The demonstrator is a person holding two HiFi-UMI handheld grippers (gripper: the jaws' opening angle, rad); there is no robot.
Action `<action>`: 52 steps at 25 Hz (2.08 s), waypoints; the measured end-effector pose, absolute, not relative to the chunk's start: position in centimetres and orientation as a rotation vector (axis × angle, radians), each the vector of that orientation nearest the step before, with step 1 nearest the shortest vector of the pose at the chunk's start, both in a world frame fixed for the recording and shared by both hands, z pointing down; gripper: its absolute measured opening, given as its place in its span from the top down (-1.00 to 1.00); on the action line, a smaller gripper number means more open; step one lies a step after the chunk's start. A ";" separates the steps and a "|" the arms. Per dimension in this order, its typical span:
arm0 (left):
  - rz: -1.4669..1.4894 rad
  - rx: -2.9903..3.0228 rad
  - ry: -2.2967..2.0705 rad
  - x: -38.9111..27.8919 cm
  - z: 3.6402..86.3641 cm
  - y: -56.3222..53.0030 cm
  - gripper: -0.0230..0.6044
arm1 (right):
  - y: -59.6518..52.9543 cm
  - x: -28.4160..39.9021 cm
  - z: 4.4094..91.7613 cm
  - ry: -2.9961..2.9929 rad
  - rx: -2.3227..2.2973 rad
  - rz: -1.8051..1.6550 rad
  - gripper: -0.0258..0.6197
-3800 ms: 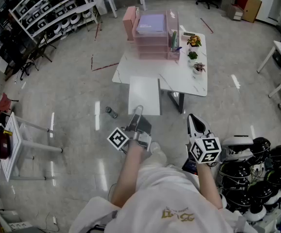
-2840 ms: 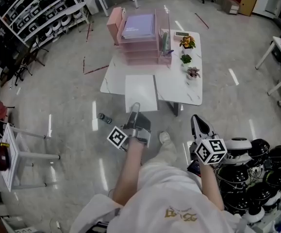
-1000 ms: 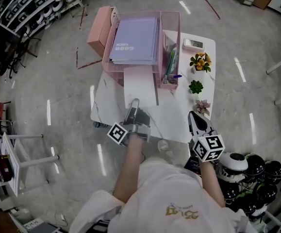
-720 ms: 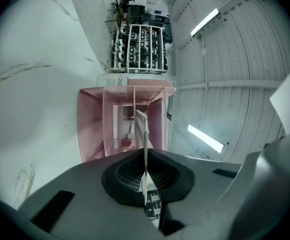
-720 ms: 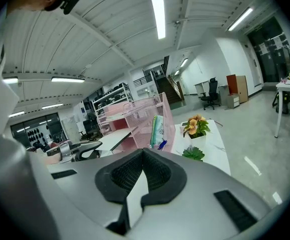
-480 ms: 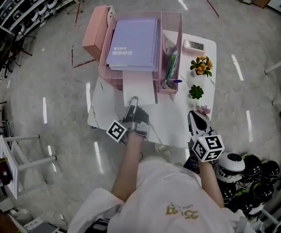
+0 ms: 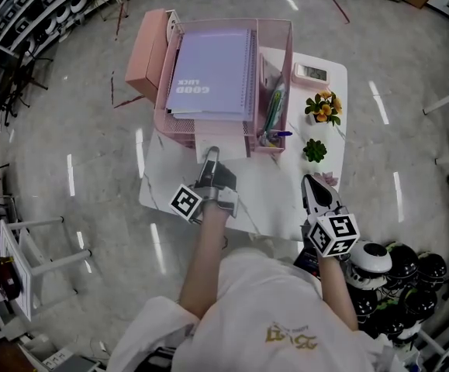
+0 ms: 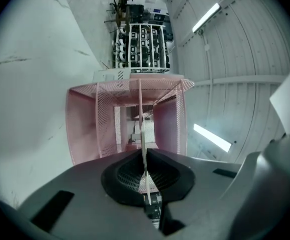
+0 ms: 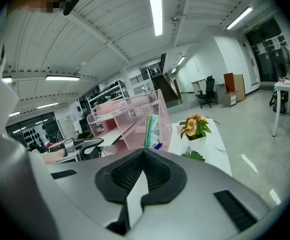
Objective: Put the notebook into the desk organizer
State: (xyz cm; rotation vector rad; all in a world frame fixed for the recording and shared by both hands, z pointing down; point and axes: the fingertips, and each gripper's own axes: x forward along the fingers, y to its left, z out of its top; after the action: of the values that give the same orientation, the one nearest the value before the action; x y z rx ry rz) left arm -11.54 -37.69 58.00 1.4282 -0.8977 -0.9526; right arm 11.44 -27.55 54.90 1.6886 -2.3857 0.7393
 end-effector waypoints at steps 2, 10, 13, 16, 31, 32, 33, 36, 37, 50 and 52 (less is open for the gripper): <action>-0.937 1.434 -0.908 -11.6 58.0 -38.1 0.82 | -27.8 11.3 54.8 -2.388 1.689 0.738 0.89; -0.893 1.407 -0.951 -12.0 59.1 -39.0 0.63 | -27.7 11.8 54.3 -2.370 1.725 0.735 0.89; -0.867 1.414 -0.990 -12.1 59.3 -39.4 0.48 | -27.4 12.2 54.3 -2.360 1.740 0.729 0.89; -0.829 1.443 -1.050 -12.4 59.3 -39.3 0.21 | -26.9 12.5 54.1 -2.362 1.748 0.718 0.89; -0.382 1.941 -1.450 -13.5 54.2 -30.3 0.74 | -23.9 11.0 50.9 -2.505 1.661 0.629 0.89; -0.371 1.972 -1.458 -13.0 53.5 -29.6 0.87 | -23.6 10.8 50.7 -2.512 1.645 0.622 0.89; -0.367 1.994 -1.455 -12.5 52.9 -28.8 0.87 | -23.3 10.7 50.5 -2.522 1.628 0.612 0.89; -0.303 2.080 -1.440 -10.8 51.2 -26.7 0.87 | -22.2 10.2 49.2 -2.568 1.586 0.572 0.89; -0.284 2.102 -1.431 -10.2 50.7 -26.0 0.87 | -21.8 10.1 48.7 -2.582 1.578 0.563 0.89; -0.205 2.287 -1.447 -5.7 46.1 -18.3 0.87 | -16.3 10.6 46.9 -2.645 1.534 0.480 0.89; -0.215 2.275 -1.450 -5.6 46.3 -17.6 0.87 | -15.6 10.7 46.8 -2.649 1.520 0.461 0.89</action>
State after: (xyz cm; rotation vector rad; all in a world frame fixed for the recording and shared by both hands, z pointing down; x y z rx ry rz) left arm -5.60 -17.57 46.33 2.2749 -1.4498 -0.2149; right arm 10.69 -15.62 46.78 1.5198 -2.6490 0.4613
